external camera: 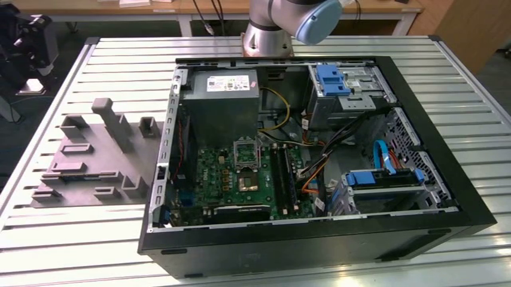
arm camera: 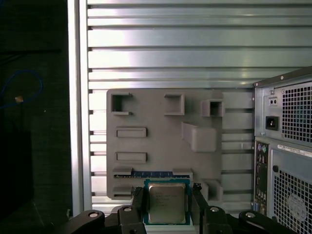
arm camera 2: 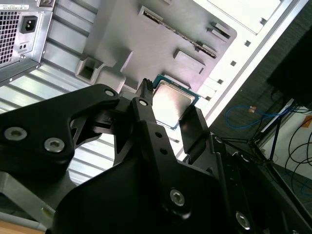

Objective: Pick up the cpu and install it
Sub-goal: 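Pick up the cpu and move it towards the insertion slot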

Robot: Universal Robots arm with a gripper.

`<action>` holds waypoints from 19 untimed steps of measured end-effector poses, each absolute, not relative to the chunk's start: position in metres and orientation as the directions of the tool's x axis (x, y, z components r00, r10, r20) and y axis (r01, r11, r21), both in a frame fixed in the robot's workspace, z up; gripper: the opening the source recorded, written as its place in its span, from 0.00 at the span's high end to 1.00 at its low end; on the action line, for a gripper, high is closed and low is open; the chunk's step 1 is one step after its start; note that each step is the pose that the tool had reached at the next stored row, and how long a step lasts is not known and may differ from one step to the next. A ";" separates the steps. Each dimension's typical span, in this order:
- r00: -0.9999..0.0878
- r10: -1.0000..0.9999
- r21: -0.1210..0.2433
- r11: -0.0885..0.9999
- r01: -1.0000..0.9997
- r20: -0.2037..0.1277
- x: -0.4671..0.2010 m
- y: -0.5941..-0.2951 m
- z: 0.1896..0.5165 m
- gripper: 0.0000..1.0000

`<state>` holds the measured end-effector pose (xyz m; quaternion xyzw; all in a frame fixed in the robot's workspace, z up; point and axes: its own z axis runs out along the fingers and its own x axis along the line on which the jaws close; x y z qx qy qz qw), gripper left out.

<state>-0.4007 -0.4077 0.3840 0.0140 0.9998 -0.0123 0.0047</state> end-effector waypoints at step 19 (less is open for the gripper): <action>-1.000 0.028 -0.024 0.999 0.028 -0.010 -0.396 -0.408 0.384 0.53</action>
